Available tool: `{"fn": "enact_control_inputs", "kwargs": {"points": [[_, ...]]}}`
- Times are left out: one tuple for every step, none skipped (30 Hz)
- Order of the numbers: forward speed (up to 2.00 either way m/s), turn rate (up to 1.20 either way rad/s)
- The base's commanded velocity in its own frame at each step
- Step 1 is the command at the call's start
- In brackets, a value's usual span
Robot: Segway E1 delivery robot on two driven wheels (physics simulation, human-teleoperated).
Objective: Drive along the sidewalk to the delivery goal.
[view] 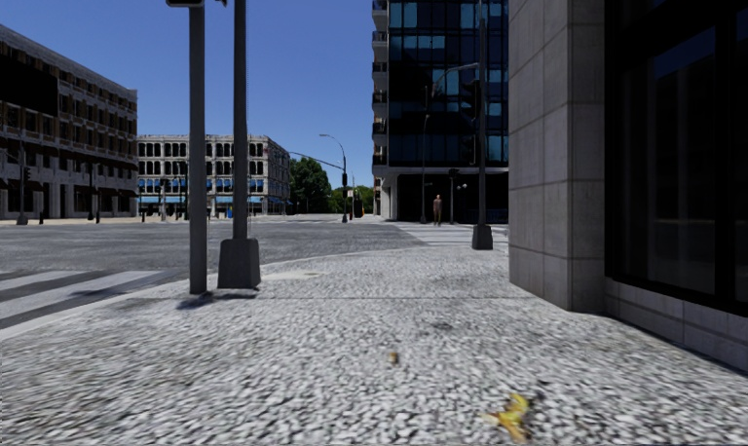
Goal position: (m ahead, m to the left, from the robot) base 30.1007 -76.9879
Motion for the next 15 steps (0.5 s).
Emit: {"fn": "enact_control_inputs", "kwargs": {"points": [[2.0, 0.0], [2.0, 0.0], [2.0, 0.0], [2.0, 0.0], [2.0, 0.0], [2.0, 0.0], [2.0, 0.0], [2.0, 0.0], [2.0, 0.0], [2.0, 0.0], [2.0, 0.0], [2.0, 0.0], [2.0, 0.0], [2.0, 0.0], [2.0, 0.0]]}}
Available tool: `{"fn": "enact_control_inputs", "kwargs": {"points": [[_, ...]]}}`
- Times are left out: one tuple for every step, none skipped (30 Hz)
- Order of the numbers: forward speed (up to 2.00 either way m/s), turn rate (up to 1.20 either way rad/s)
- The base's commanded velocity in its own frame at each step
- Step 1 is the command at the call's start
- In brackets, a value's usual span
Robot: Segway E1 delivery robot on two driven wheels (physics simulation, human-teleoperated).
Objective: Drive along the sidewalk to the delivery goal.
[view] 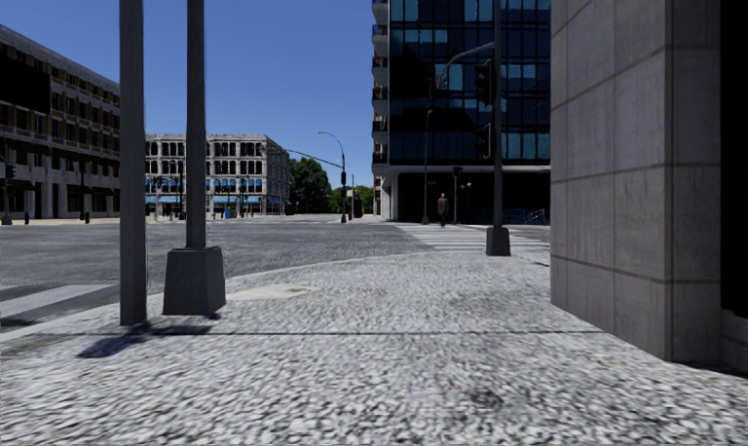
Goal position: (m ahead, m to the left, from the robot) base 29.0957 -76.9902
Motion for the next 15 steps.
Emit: {"fn": "enact_control_inputs", "kwargs": {"points": [[2.0, 0.0], [2.0, 0.0], [2.0, 0.0], [2.0, 0.0], [2.0, -0.03], [2.0, -0.15], [2.0, -0.15], [2.0, -0.18], [2.0, -0.19], [2.0, -0.2], [2.0, -0.2], [2.0, -0.2], [2.0, -0.21], [2.0, -0.22], [2.0, -0.23]]}}
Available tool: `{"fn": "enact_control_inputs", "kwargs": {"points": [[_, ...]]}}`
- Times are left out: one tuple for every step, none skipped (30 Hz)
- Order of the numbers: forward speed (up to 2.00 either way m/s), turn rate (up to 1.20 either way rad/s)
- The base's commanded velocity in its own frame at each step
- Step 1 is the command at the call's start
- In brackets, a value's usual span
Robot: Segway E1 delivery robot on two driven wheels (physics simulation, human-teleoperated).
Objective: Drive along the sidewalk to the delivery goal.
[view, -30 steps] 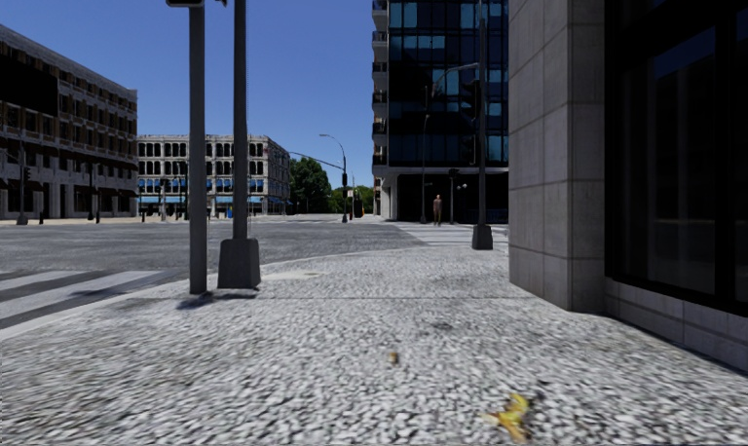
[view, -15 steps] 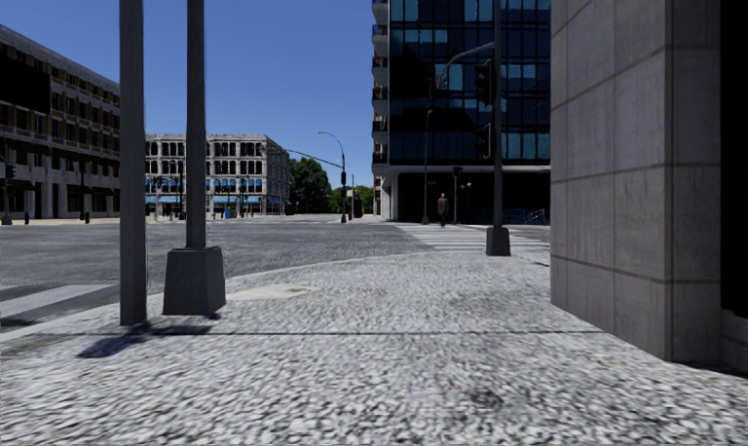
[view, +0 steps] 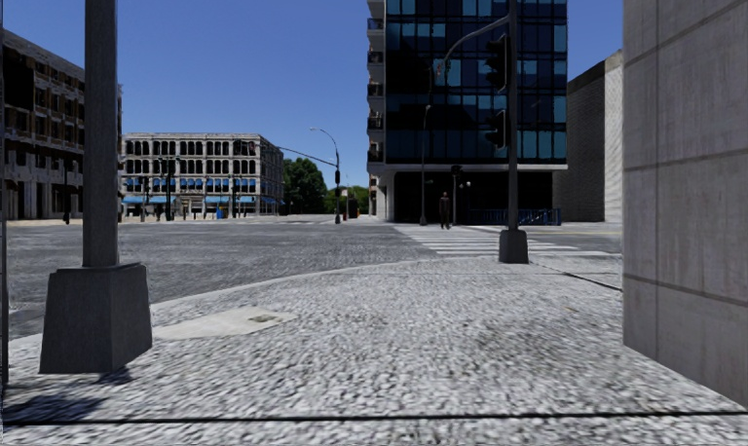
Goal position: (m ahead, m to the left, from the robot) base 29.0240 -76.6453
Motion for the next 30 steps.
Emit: {"fn": "enact_control_inputs", "kwargs": {"points": [[2.0, -0.23], [2.0, -0.27], [2.0, -0.28], [2.0, -0.28], [2.0, -0.28], [2.0, -0.28], [2.0, -0.28], [2.0, -0.28], [2.0, -0.28], [2.0, -0.29], [2.0, -0.31], [2.0, -0.31], [2.0, -0.36], [2.0, -0.4], [2.0, -0.41], [2.0, -0.41], [2.0, -0.41], [2.0, -0.41], [2.0, -0.41], [2.0, -0.41], [2.0, -0.41], [2.0, -0.41], [2.0, -0.41], [2.0, -0.41], [2.0, -0.41], [2.0, -0.41], [2.0, -0.41], [2.0, -0.41], [2.0, -0.41], [2.0, -0.41]]}}
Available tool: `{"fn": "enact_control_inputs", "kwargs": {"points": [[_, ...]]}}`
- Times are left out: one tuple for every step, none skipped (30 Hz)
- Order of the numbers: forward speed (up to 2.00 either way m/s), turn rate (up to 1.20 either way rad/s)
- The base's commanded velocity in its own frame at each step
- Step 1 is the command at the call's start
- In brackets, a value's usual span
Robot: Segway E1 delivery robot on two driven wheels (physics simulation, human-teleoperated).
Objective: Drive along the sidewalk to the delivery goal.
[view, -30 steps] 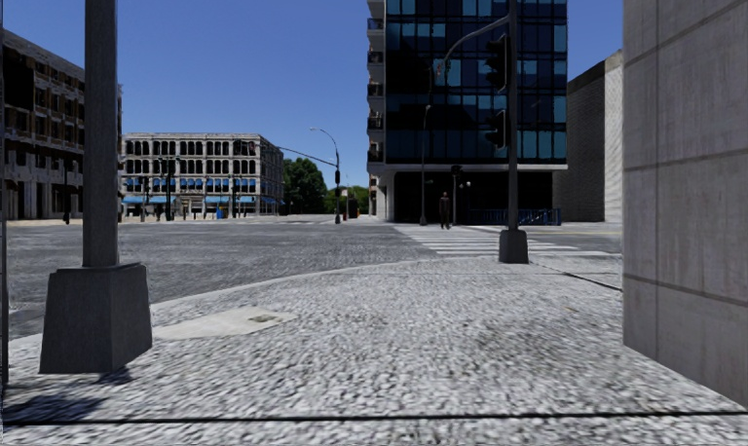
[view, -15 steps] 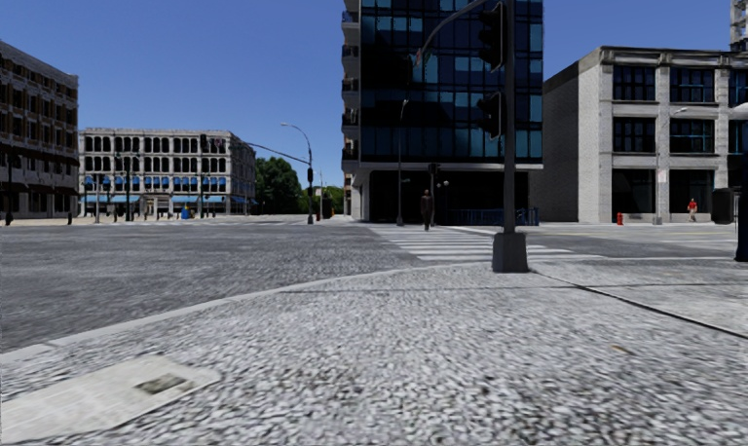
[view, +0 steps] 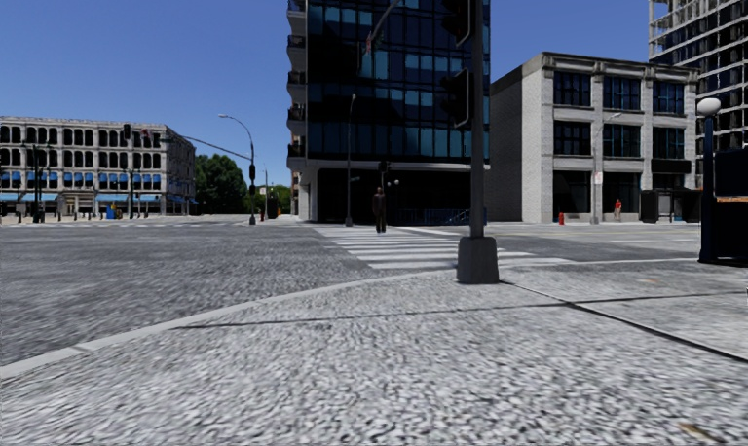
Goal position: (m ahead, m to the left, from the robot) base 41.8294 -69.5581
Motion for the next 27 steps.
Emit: {"fn": "enact_control_inputs", "kwargs": {"points": [[2.0, -0.41], [2.0, -0.41], [2.0, -0.41], [2.0, -0.41], [2.0, -0.41], [2.0, -0.41], [2.0, -0.41], [2.0, -0.41], [2.0, -0.41], [2.0, -0.41], [2.0, -0.41], [2.0, -0.41], [2.0, -0.4], [2.0, -0.24], [2.0, -0.24], [2.0, -0.01], [2.0, 0.0], [2.0, 0.0], [2.0, 0.0], [2.0, 0.0], [2.0, 0.0], [2.0, 0.0], [2.0, 0.0], [2.0, 0.0], [2.0, 0.0], [2.0, 0.0], [2.0, 0.0]]}}
